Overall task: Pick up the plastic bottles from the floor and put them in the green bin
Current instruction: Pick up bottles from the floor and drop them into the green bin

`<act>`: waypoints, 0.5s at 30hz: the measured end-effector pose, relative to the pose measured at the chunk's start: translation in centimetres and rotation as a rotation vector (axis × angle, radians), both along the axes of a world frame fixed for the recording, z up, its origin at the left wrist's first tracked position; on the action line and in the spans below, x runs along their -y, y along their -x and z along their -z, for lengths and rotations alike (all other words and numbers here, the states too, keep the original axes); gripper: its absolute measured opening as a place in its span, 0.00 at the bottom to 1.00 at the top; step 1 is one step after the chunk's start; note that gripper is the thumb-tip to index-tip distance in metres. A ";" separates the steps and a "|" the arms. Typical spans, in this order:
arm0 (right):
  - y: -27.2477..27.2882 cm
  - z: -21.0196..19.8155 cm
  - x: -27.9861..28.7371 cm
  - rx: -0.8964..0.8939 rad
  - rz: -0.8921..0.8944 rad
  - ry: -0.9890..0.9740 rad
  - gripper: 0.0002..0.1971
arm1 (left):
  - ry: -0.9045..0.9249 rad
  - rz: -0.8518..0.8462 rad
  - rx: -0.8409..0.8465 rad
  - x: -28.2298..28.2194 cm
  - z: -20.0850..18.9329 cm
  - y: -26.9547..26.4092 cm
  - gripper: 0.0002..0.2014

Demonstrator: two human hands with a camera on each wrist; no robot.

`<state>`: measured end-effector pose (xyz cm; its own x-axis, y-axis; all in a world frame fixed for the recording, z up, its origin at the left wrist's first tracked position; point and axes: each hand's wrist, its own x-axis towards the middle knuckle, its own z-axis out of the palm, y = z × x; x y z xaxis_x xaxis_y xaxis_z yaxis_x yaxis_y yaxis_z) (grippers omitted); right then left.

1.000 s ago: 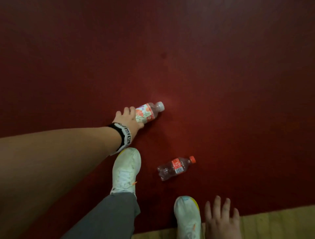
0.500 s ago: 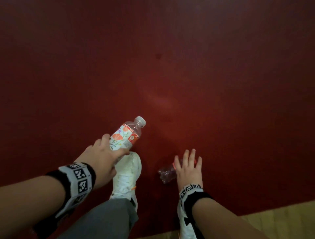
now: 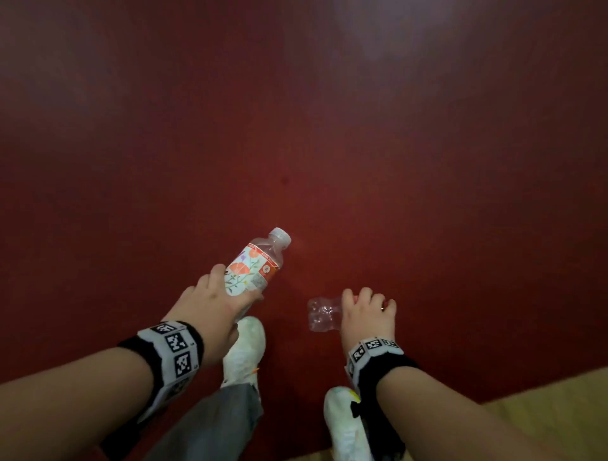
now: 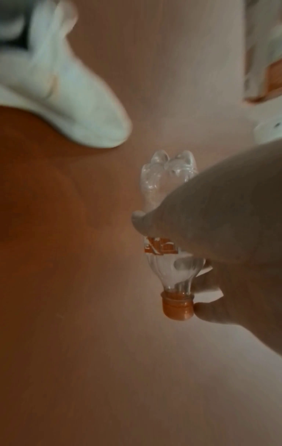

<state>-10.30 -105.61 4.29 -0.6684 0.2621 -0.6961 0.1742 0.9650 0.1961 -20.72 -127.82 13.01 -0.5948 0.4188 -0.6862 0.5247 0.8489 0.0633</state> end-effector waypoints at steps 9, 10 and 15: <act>1.7 -32.1 -10.7 -0.269 0.041 -0.094 0.25 | -0.238 -0.095 -0.303 -6.9 -28.5 -4.0 0.43; 1.3 -34.9 -11.3 -0.307 0.051 -0.107 0.25 | -0.252 -0.084 -0.315 -7.4 -31.0 -4.6 0.43; -3.7 -50.5 -12.2 -0.441 0.105 -0.175 0.26 | -0.316 0.017 -0.426 -8.5 -45.1 -8.7 0.40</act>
